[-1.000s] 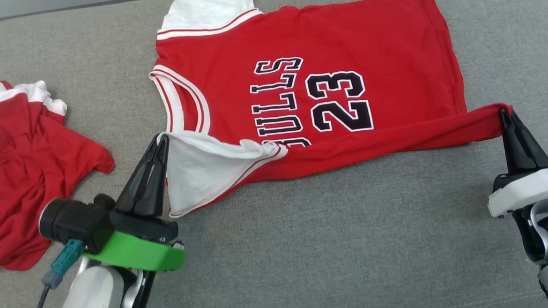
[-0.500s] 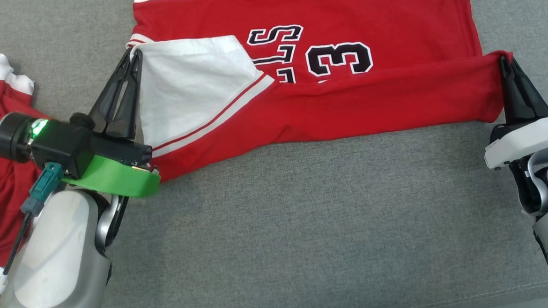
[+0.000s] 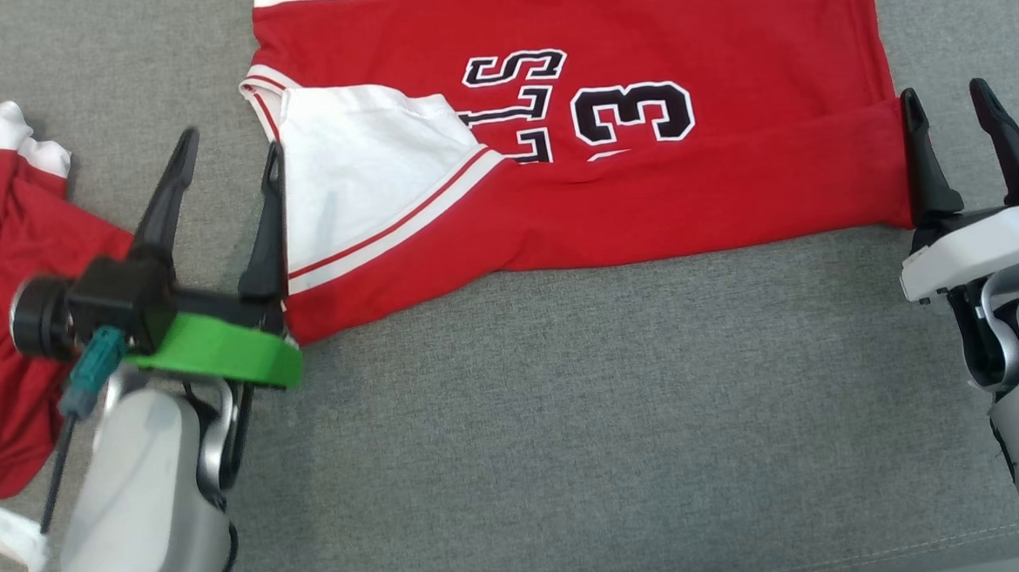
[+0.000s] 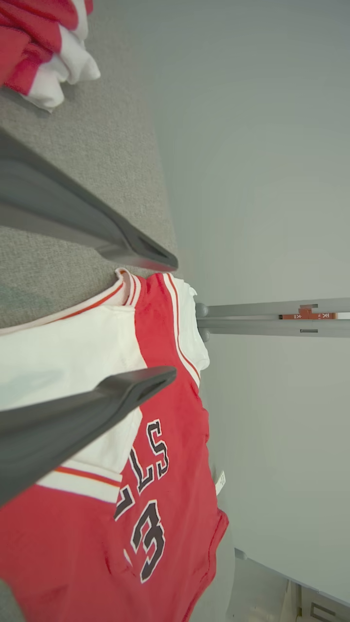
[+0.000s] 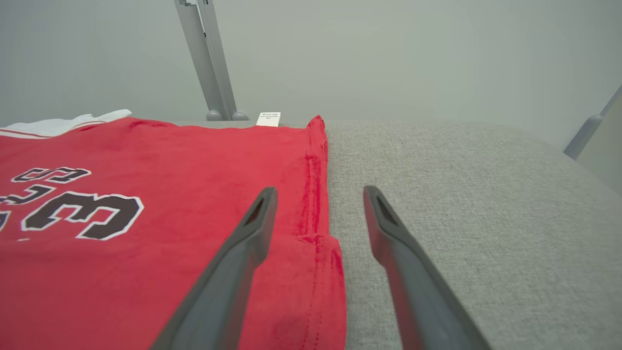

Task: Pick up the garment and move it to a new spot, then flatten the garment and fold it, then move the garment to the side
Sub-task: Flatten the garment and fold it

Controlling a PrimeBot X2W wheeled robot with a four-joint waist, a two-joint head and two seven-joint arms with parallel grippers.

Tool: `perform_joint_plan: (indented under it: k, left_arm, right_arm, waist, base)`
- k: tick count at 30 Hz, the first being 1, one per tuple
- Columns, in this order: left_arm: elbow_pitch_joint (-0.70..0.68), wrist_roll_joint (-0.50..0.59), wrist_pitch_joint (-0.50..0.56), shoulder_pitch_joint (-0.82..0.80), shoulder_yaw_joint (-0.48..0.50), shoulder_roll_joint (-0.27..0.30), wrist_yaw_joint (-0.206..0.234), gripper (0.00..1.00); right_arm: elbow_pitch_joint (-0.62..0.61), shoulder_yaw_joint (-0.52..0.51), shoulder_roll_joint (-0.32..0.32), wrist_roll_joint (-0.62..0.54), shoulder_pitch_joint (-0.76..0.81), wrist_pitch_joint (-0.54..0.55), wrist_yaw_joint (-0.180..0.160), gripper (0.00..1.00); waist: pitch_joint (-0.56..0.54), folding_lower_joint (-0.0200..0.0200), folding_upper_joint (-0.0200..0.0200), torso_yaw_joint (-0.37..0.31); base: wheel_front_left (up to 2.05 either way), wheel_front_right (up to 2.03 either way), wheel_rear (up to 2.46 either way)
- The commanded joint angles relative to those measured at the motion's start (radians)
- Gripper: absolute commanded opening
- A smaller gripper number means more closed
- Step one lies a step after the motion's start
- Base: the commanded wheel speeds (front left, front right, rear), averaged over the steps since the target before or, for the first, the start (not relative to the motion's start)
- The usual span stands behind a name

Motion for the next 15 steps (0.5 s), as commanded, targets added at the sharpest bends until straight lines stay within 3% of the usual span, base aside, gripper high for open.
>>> perform_joint_plan:
  k: [1,7,15]
  left_arm:
    - [0.005,-0.023,0.0,0.069,0.016,-0.016,0.008,1.0]
    - [0.034,-0.083,0.006,0.252,0.045,-0.074,0.04,1.0]
    - [0.119,-0.124,0.041,0.259,0.047,-0.106,0.063,1.0]
  right_arm:
    - [-0.016,-0.019,0.008,-0.015,0.031,-0.003,-0.001,1.0]
    - [-0.074,-0.051,0.032,-0.043,0.106,-0.003,-0.001,1.0]
    - [-0.069,-0.044,0.053,-0.03,0.156,-0.003,-0.001,1.0]
  waist:
    - [-0.026,0.0,0.0,-0.006]
    - [-0.054,0.0,0.0,-0.011]
    - [-0.066,0.0,0.0,-0.012]
  base:
    - [0.0,0.0,0.0]
    - [0.0,0.0,0.0]
    - [0.0,0.0,0.0]
